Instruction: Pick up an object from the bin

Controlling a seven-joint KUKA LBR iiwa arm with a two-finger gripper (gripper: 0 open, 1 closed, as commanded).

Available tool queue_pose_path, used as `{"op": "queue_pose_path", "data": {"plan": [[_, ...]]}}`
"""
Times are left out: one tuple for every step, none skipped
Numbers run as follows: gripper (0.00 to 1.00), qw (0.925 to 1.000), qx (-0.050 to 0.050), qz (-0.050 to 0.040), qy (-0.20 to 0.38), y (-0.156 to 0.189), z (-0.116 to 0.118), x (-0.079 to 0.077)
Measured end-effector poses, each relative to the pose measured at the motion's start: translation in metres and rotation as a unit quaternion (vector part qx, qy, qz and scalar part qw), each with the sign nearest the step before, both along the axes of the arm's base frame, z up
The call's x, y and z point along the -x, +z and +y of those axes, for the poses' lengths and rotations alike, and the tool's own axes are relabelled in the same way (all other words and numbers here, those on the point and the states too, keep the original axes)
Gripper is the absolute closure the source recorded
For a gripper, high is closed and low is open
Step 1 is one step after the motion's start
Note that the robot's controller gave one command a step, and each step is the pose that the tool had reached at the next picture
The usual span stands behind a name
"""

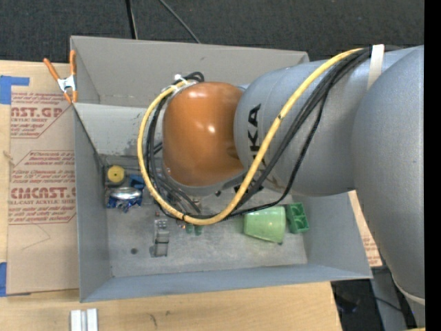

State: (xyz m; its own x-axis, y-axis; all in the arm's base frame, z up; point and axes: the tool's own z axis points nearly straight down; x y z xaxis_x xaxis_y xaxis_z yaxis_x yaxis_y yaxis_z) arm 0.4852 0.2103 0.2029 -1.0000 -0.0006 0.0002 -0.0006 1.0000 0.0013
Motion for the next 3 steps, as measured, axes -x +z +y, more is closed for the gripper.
{"op": "queue_pose_path", "data": {"plan": [[0.0, 0.9971, 0.001, 0.0004, -0.076, -0.1056, -0.0048, -0.0759], [1.0, 0.9972, 0.0, -0.0001, -0.075, -0.1018, -0.004, -0.0754], [0.0, 0.9972, 0.0, -0.0002, -0.075, -0.1018, -0.0041, -0.0755]]}}
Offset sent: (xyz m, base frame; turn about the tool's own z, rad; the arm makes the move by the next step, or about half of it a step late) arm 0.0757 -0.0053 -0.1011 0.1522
